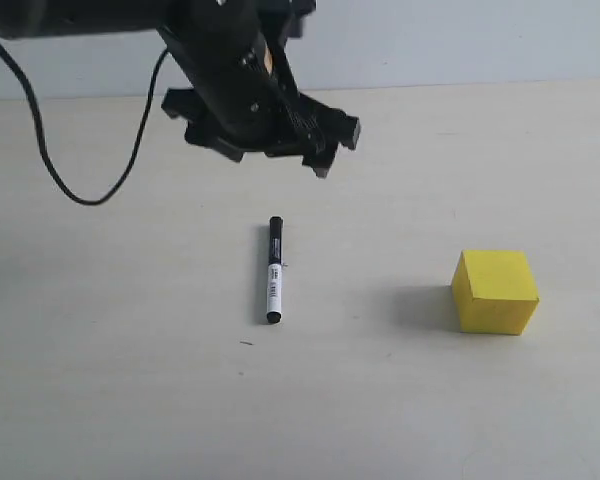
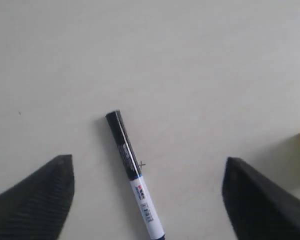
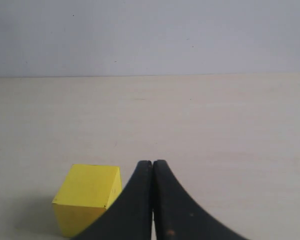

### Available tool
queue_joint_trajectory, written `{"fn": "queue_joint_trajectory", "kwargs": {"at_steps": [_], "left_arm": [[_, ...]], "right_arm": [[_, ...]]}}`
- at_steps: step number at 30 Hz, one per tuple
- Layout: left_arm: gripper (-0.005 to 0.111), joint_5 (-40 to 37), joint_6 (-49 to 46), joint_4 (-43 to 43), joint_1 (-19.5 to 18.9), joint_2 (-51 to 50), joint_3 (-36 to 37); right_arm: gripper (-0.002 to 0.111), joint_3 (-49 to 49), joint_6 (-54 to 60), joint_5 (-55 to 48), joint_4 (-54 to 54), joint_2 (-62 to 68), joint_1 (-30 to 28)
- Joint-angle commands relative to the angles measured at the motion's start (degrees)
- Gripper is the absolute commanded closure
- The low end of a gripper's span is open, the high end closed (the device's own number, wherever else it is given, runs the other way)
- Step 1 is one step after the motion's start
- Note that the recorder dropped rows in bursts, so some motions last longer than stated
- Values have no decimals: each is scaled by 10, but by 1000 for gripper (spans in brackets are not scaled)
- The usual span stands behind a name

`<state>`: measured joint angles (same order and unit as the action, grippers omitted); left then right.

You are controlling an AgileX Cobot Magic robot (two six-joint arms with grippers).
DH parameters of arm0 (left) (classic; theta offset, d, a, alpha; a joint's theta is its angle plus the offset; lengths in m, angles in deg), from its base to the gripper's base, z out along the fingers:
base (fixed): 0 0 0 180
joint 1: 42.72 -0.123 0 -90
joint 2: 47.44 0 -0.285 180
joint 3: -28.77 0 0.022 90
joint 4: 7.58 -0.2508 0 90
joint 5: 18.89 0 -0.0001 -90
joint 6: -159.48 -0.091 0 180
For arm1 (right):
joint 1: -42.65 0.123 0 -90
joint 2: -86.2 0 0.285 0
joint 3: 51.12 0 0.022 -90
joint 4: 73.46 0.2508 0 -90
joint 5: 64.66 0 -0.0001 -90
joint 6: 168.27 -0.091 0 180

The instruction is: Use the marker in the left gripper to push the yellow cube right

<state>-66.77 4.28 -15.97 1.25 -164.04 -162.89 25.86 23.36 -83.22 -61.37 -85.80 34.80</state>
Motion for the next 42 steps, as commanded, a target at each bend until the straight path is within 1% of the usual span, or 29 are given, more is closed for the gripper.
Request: {"fn": "queue_joint_trajectory", "kwargs": {"at_steps": [1,3,5,8,11,13,16,18,20,22,26,31,42], "left_arm": [[70,11,-72,3,0,71,14],[107,22,-72,-3,0,106,40],[104,46,-75,-18,0,143,74],[107,70,-78,-42,0,199,147],[107,116,-43,-63,0,266,249],[107,172,-19,-80,0,317,333],[107,243,-18,-79,0,382,451],[107,276,-2,-76,0,422,515],[107,290,46,-75,0,453,571],[107,274,73,-75,0,480,616],[107,240,72,-76,0,511,667],[107,238,72,-77,0,517,704],[107,239,72,-77,0,517,706]], "right_arm": [[108,2,1,6,-1,-2,2],[108,2,1,6,-1,-2,2],[108,2,1,6,-1,-2,2],[108,2,1,6,-1,-2,2],[108,2,1,6,-1,-2,2],[108,2,1,6,-1,-2,2],[108,2,1,6,-1,-2,2],[108,2,1,6,-1,-2,2],[108,2,1,6,-1,-2,2],[108,2,1,6,-1,-2,2],[108,2,1,6,-1,-2,2],[108,2,1,6,-1,-2,2],[108,2,1,6,-1,-2,2]]}}
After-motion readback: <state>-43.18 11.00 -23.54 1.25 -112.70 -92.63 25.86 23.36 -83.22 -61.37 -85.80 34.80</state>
